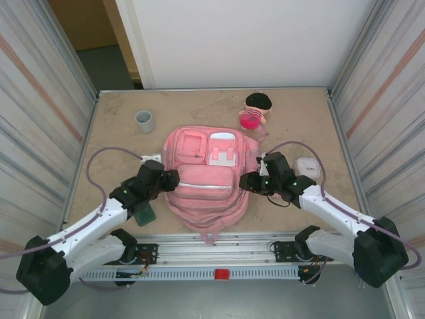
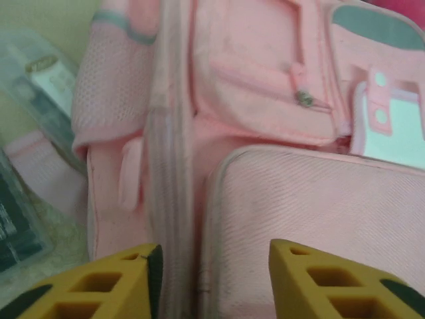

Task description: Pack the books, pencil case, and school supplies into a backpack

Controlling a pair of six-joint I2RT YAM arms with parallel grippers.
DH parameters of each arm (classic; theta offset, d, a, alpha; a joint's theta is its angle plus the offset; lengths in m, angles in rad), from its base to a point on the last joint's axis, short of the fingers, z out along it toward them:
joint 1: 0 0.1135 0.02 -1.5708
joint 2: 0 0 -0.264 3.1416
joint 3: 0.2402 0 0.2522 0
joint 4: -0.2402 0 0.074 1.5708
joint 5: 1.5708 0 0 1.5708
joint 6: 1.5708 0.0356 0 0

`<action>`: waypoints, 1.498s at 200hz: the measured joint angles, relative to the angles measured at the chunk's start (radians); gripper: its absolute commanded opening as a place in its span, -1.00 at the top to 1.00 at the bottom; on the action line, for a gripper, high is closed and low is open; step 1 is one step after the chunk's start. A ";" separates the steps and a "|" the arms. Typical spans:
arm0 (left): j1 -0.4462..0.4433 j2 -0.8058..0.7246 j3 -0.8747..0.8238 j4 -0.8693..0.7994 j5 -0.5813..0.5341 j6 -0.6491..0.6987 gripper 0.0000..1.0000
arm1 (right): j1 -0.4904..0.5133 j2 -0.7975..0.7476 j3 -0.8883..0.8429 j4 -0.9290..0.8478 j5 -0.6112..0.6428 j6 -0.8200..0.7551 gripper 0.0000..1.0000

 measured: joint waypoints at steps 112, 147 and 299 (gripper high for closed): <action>-0.339 0.289 0.228 -0.020 0.204 1.012 -0.69 | -0.154 -0.137 0.051 -0.089 -0.062 -0.053 -0.13; -0.343 0.415 0.264 -0.030 0.230 1.152 -0.72 | -0.155 -0.143 0.009 -0.062 -0.072 -0.053 -0.15; -0.364 0.478 0.267 0.005 0.228 1.281 0.81 | -0.163 -0.183 -0.071 0.066 -0.109 -0.080 -0.24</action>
